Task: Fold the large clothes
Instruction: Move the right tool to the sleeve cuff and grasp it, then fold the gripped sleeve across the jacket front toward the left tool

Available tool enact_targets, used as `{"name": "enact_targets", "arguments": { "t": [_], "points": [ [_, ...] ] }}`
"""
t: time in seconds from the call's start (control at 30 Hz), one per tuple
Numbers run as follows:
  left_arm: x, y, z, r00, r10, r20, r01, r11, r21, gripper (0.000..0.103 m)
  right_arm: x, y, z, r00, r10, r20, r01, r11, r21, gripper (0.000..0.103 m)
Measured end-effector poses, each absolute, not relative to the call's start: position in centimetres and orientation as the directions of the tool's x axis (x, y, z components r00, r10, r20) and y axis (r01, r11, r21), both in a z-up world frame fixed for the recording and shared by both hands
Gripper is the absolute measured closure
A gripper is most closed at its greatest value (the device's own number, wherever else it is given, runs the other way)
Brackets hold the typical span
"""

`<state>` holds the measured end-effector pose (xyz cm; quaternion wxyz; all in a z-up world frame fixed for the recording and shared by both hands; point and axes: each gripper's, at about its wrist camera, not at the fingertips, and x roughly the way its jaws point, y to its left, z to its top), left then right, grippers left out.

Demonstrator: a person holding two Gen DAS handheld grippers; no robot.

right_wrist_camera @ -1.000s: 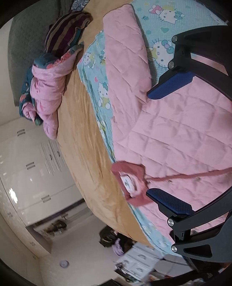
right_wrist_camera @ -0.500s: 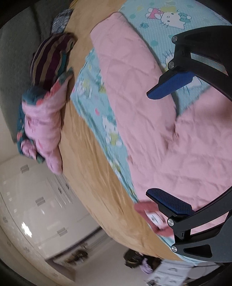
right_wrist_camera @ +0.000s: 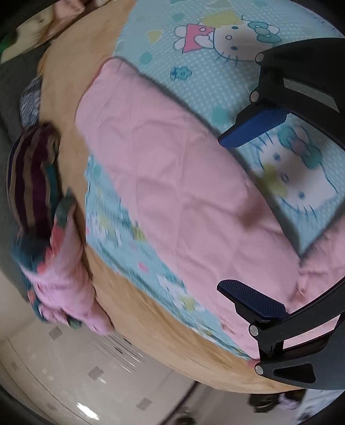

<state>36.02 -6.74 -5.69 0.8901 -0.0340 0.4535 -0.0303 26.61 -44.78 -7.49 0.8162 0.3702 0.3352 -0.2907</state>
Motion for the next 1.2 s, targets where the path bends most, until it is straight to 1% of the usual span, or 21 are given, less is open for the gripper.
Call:
{"name": "enact_targets", "arguments": {
  "t": [0.3, 0.43, 0.53, 0.67, 0.73, 0.77, 0.8, 0.83, 0.87, 0.9, 0.93, 1.0, 1.1, 1.17, 1.2],
  "points": [
    [36.3, -8.0, -8.1, 0.548, -0.101, -0.831, 0.073, 0.995, -0.073, 0.009, 25.4, -50.5, -10.2, 0.602, -0.237, -0.762, 0.777, 0.392, 0.492, 0.004],
    [36.4, -8.0, -8.3, 0.547, -0.111, -0.83, 0.084, 0.993, -0.077, 0.009, 25.3, -52.2, -12.8, 0.617, -0.192, -0.763, 0.775, 0.311, 0.55, 0.004],
    [36.6, -8.0, -8.6, 0.54, -0.11, -0.834, 0.085, 0.993, -0.077, 0.009, 24.8, -53.2, -13.2, 0.665, -0.203, -0.719, 0.743, 0.285, 0.606, 0.004],
    [36.5, -8.0, -8.6, 0.533, -0.137, -0.835, 0.085, 0.99, -0.109, 0.009, 23.8, -54.2, -14.0, 0.738, -0.214, -0.639, 0.674, 0.225, 0.703, 0.004],
    [36.4, -7.9, -8.3, 0.539, -0.142, -0.83, 0.084, 0.99, -0.115, 0.009, 24.0, -54.4, -14.0, 0.753, -0.209, -0.624, 0.658, 0.245, 0.712, 0.004],
    [36.3, -7.9, -8.1, 0.54, -0.149, -0.828, 0.087, 0.989, -0.121, 0.009, 24.1, -54.4, -13.8, 0.773, -0.204, -0.601, 0.635, 0.262, 0.727, 0.004],
    [36.3, -7.8, -7.9, 0.539, -0.154, -0.828, 0.086, 0.988, -0.127, 0.009, 24.2, -54.5, -13.8, 0.8, -0.186, -0.571, 0.6, 0.269, 0.754, 0.011],
    [36.3, -7.7, -7.7, 0.535, -0.157, -0.83, 0.087, 0.988, -0.13, 0.009, 24.5, -54.7, -13.9, 0.806, -0.173, -0.565, 0.591, 0.269, 0.761, 0.029],
    [36.3, -7.5, -7.3, 0.532, -0.157, -0.832, 0.088, 0.988, -0.13, 0.009, 24.6, -54.7, -13.9, 0.817, -0.155, -0.555, 0.576, 0.274, 0.77, 0.039],
    [36.3, -7.2, -6.8, 0.535, -0.146, -0.832, 0.083, 0.989, -0.12, 0.009, 24.7, -54.7, -13.9, 0.828, -0.145, -0.542, 0.559, 0.282, 0.78, 0.059],
    [36.3, -6.9, -6.3, 0.54, -0.128, -0.832, 0.073, 0.992, -0.106, 0.009, 24.9, -54.7, -13.7, 0.837, -0.132, -0.53, 0.544, 0.298, 0.784, 0.076],
    [36.3, -6.2, -5.4, 0.552, -0.118, -0.825, 0.059, 0.993, -0.103, 0.009, 25.1, -54.2, -12.4, 0.848, -0.137, -0.512, 0.526, 0.341, 0.779, 0.082],
    [36.2, -4.7, -3.8, 0.573, -0.128, -0.81, 0.026, 0.99, -0.137, 0.009, 25.3, -52.5, -8.0, 0.887, -0.169, -0.429, 0.455, 0.473, 0.755, 0.087],
    [35.9, -3.9, -2.8, 0.583, -0.137, -0.801, 0.015, 0.987, -0.158, 0.009, 25.3, -50.9, -4.8, 0.919, -0.16, -0.361, 0.386, 0.561, 0.732, 0.087],
    [35.8, -3.6, -2.3, 0.585, -0.141, -0.799, 0.015, 0.987, -0.163, 0.009, 25.3, -50.1, -3.7, 0.93, -0.151, -0.336, 0.357, 0.592, 0.722, 0.089]
  ]
}}
